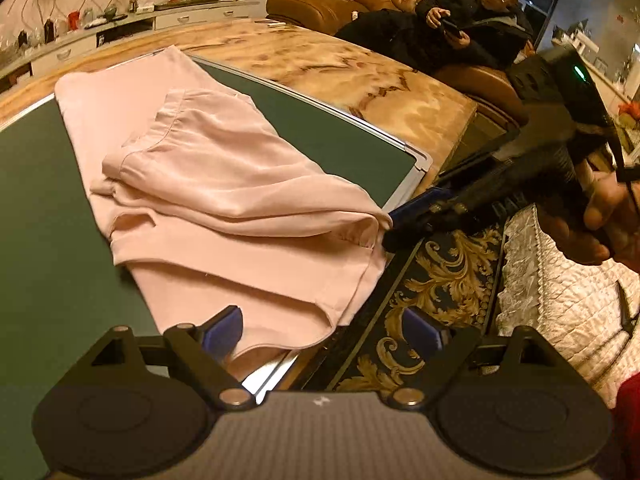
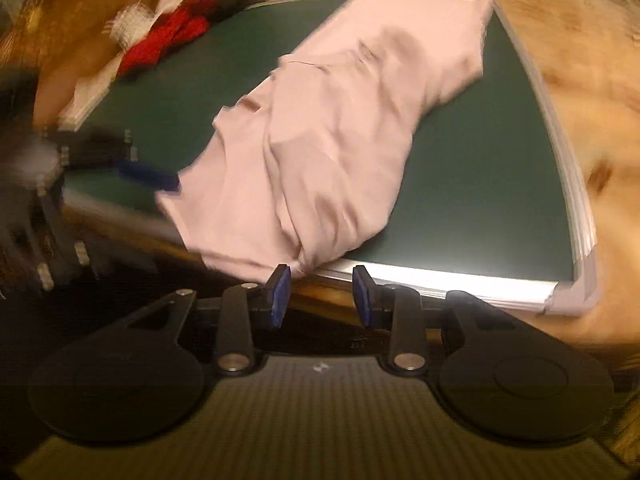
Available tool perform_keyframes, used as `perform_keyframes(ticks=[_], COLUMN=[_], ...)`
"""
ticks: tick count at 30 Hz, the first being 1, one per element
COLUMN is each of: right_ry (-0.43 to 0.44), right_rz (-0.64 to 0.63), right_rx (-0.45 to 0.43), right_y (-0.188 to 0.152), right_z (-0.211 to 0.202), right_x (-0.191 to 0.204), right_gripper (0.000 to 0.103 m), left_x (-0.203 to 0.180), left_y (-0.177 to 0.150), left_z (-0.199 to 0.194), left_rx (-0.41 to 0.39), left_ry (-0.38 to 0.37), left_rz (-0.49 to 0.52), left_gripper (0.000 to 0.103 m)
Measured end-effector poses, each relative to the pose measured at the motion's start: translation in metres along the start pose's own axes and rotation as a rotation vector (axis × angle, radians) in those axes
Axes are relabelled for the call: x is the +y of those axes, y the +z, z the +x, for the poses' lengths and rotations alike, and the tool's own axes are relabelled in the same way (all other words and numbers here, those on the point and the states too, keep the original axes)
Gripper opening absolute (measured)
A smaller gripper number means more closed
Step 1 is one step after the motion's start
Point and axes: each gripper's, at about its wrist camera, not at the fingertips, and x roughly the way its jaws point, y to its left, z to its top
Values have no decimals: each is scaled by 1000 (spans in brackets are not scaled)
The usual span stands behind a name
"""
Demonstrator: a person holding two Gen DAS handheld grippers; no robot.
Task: Fold clothes
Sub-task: 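Lower the left gripper onto the blouse hem and pinch it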
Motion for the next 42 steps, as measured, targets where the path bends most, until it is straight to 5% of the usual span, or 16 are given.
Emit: perform_keyframes(ticks=[3, 10, 12, 13, 17, 21, 23, 27, 29, 32, 34, 37, 42], right_ry=[-13, -92, -115, -112, -5, 124, 175, 218, 226, 142, 102, 48, -123], right_rz=[105, 84, 95, 116, 281, 429, 482, 516, 504, 382, 247, -37, -573], right_rx=[-5, -31, -21, -16, -16, -30, -32, -28, -28, -9, -23, -79, -109], right_y=[3, 1, 4, 6, 16, 25, 29, 33, 34, 34, 30, 18, -11], right_z=[5, 17, 20, 20, 10, 0, -3, -5, -5, -4, -7, -17, -11], right_x=[-3, 17, 18, 17, -2, -21, -28, -36, -38, -29, -18, 3, 43], right_gripper=[39, 38, 15, 12, 9, 8, 8, 8, 11, 22, 41, 60, 71], left_x=[-8, -16, -20, -22, -35, -37, -36, -28, -20, -13, -10, -6, -4], left_y=[3, 11, 12, 12, 14, 15, 15, 17, 18, 18, 18, 20, 25], left_z=[2, 14, 17, 19, 28, 34, 36, 39, 37, 34, 32, 28, 22], left_rx=[-12, 8, 10, 10, 11, 1, -10, -6, -12, -17, -21, -32, -45], left_ry=[34, 26, 27, 37, 147, 167, 194, 208, 178, 145, 139, 131, 129], left_rz=[37, 80, 96, 108, 190, 209, 213, 197, 168, 150, 146, 131, 147], left_gripper=[91, 91, 91, 91, 91, 88, 82, 34, 23, 14, 14, 14, 14])
